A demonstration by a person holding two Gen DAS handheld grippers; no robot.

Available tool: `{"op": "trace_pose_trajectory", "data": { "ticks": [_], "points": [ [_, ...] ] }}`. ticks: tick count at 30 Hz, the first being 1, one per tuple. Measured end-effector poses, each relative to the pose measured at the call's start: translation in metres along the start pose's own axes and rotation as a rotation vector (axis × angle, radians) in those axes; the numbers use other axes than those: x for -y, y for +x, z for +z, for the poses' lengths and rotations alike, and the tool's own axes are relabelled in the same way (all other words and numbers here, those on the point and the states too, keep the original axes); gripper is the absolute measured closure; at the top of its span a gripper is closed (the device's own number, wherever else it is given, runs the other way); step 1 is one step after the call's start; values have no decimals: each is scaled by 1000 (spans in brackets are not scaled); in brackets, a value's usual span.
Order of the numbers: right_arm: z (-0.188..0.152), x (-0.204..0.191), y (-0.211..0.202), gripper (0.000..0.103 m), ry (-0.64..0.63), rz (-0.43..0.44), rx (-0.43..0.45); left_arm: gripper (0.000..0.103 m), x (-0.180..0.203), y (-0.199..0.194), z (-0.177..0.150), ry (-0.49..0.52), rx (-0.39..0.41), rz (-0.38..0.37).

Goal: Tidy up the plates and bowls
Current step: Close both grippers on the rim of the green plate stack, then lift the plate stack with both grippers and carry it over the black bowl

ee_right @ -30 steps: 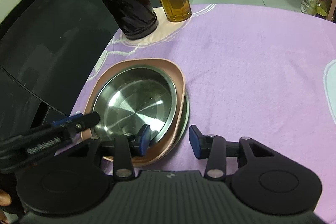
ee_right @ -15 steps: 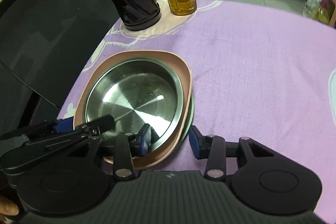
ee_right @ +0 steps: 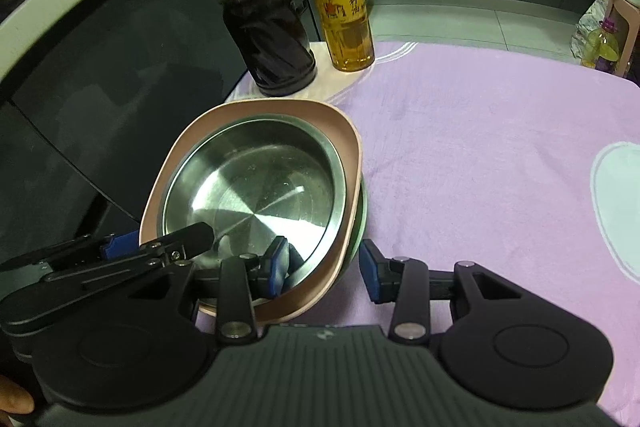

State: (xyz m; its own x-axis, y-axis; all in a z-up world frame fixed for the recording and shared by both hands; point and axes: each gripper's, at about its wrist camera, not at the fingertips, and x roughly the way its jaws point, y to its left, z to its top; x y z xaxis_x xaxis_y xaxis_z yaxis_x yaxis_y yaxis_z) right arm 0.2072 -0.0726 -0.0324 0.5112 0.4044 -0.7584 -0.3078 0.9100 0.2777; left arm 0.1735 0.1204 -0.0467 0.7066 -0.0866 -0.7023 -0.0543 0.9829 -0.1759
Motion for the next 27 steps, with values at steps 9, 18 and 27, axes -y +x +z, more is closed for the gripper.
{"op": "trace_pose_trajectory", "data": {
  "ticks": [9, 18, 27],
  "points": [
    [-17, 1, -39, 69, 26, 6, 42, 64, 19, -30, -8, 19, 1, -33],
    [-48, 6, -83, 69, 59, 18, 82, 64, 41, -77, -33, 66, 33, -82],
    [-96, 13, -120, 69, 75, 12, 102, 64, 58, -108, -78, 101, 0, -126]
  ]
}}
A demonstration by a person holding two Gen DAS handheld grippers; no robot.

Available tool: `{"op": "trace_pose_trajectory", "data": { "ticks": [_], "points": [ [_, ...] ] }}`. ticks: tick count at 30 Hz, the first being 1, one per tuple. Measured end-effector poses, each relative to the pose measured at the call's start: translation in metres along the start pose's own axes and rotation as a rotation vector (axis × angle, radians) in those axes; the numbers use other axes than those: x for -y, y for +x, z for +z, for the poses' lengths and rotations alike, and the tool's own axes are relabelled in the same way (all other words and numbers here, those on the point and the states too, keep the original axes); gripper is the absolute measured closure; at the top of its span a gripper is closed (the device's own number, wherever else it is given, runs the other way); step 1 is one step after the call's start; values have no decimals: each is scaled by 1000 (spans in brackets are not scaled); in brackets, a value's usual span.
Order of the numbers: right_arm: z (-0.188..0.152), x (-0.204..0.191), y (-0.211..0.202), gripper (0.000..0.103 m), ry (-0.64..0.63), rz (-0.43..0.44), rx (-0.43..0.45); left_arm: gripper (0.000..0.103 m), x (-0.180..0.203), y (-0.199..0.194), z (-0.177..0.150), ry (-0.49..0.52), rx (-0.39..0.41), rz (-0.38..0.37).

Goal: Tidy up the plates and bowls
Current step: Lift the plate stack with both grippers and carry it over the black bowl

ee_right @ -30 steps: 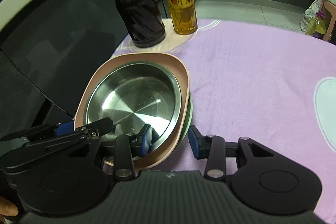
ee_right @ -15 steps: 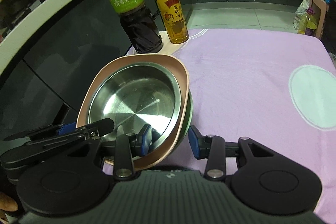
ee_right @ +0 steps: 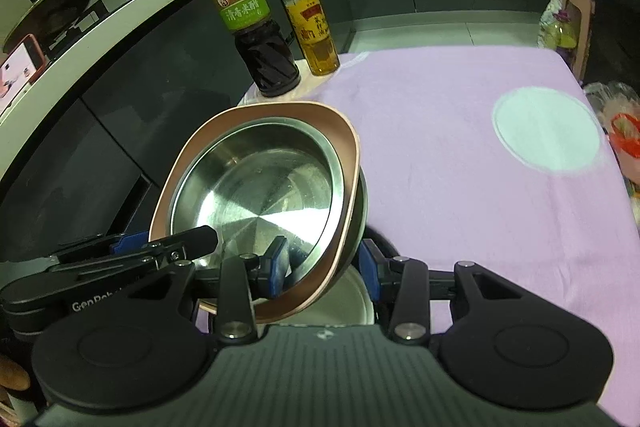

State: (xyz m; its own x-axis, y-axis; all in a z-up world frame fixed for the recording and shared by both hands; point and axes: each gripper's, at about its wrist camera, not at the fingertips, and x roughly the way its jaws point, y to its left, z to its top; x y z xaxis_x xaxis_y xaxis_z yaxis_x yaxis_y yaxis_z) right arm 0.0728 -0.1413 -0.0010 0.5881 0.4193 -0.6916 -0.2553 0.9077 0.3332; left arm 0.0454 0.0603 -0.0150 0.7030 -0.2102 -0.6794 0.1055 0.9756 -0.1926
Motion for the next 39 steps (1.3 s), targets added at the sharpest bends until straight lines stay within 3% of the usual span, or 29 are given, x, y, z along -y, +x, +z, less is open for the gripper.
{"op": "trace_pose_trajectory", "data": {
  "ticks": [9, 21, 26, 28, 33, 39],
  "points": [
    [-34, 9, -11, 69, 11, -17, -30, 64, 10, -2, -29, 11, -51, -15],
    [-42, 15, 6, 68, 32, -4, -87, 64, -1, 14, -41, -27, -101, -2],
    [-42, 14, 4, 68, 25, -10, -57, 64, 2, 12, -40, -4, -106, -8],
    [-43, 13, -1, 66, 12, -14, -25, 64, 1, 8, -40, -1, -92, -11],
    [-45, 19, -11, 50, 15, -22, 50, 60, -7, -2, -41, -14, -53, -3],
    [-47, 33, -1, 47, 126, 4, 15, 57, -20, -1, -41, -80, -47, -22]
  ]
}}
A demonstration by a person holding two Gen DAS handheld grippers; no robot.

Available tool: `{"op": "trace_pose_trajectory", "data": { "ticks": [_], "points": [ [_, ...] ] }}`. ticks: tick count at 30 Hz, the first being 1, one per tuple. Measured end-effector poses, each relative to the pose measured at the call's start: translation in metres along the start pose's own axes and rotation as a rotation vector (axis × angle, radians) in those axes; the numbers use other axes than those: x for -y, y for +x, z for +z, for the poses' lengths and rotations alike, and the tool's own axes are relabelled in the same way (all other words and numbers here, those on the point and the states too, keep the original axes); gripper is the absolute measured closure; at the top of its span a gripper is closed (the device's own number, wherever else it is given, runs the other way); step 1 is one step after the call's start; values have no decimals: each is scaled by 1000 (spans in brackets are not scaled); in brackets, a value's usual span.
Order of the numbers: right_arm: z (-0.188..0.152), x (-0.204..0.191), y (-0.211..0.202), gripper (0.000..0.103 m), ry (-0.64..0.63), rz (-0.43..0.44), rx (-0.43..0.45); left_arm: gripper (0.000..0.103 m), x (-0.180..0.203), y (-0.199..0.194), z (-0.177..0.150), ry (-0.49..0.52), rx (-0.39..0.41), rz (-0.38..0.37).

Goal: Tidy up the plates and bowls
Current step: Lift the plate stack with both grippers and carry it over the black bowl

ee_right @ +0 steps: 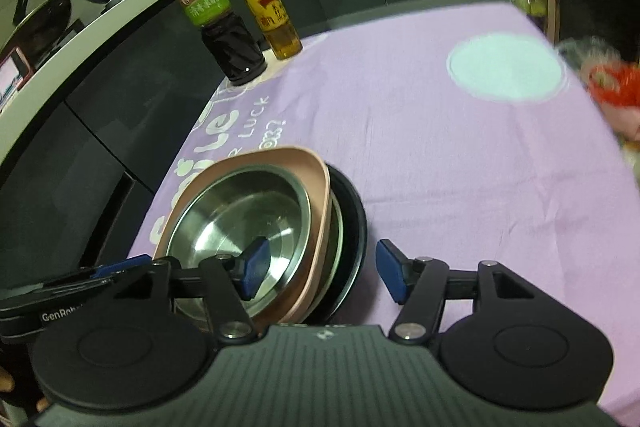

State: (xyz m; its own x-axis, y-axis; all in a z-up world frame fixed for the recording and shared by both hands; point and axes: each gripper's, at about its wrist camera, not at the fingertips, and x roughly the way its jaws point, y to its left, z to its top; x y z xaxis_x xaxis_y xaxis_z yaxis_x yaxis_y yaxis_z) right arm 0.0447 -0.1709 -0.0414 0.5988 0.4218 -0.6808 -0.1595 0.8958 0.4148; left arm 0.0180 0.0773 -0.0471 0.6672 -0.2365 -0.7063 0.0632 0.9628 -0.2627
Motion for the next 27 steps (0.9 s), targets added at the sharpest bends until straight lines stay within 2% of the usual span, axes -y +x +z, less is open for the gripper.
{"op": "trace_pose_trajectory", "data": {
  "ticks": [5, 7, 9, 13, 22, 24, 27],
  "points": [
    [-5, -1, 9, 45, 32, 18, -55, 56, -5, 11, 0, -23, -29, -36],
    [-6, -3, 14, 44, 31, 18, -67, 53, -9, 15, 1, -48, -45, -52],
    [-7, -2, 17, 43, 44, 15, -74, 45, -12, 20, 0, -63, -53, -57],
    [-7, 4, 23, 43, 93, 38, -79, 40, -19, 28, -1, -97, -64, -79],
    [-3, 3, 28, 43, 75, 38, -46, 40, -26, 42, -3, -127, -64, -174],
    [-3, 3, 30, 44, 73, 46, -44, 47, -26, 43, -4, -119, -49, -204],
    [-2, 3, 32, 46, 66, 53, -39, 49, -22, 41, -5, -92, -25, -195]
  ]
}}
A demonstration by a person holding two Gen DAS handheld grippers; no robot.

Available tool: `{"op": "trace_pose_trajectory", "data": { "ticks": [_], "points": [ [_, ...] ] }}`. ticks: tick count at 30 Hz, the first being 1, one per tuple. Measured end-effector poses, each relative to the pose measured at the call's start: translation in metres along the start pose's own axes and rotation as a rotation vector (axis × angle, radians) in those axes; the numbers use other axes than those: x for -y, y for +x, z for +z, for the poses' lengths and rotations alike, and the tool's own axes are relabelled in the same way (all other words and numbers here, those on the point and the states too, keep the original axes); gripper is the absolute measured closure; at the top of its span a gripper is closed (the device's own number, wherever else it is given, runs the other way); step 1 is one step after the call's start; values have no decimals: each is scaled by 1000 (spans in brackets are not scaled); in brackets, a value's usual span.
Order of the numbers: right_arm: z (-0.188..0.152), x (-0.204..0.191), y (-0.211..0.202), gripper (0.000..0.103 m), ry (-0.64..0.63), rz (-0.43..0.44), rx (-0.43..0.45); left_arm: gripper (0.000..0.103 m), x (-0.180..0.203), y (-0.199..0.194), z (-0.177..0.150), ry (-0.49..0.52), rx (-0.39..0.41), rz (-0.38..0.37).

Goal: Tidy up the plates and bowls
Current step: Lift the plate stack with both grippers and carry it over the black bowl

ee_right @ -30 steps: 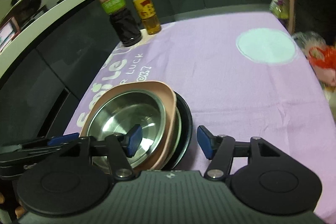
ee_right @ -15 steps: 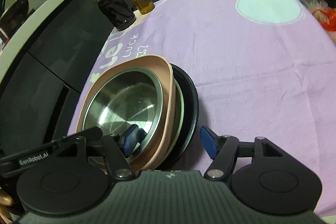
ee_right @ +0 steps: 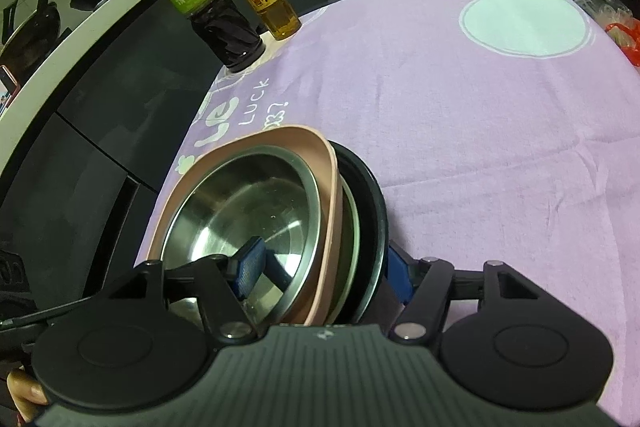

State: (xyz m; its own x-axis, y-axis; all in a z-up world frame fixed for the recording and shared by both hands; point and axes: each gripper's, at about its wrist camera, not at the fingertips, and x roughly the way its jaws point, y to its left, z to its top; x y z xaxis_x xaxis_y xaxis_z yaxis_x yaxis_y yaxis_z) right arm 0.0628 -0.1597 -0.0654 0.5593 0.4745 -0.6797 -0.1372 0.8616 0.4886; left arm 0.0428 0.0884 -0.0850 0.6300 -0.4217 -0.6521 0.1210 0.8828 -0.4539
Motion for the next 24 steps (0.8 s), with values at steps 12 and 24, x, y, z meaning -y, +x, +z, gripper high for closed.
{"op": "trace_pose_trajectory", "data": {
  "ticks": [12, 24],
  "points": [
    [6, -5, -10, 50, 0, -13, 37, 49, 13, -5, 10, 46, 29, 23],
    [14, -7, -16, 50, 7, -14, 58, 50, 24, -6, 25, 75, 61, 22]
  ]
}}
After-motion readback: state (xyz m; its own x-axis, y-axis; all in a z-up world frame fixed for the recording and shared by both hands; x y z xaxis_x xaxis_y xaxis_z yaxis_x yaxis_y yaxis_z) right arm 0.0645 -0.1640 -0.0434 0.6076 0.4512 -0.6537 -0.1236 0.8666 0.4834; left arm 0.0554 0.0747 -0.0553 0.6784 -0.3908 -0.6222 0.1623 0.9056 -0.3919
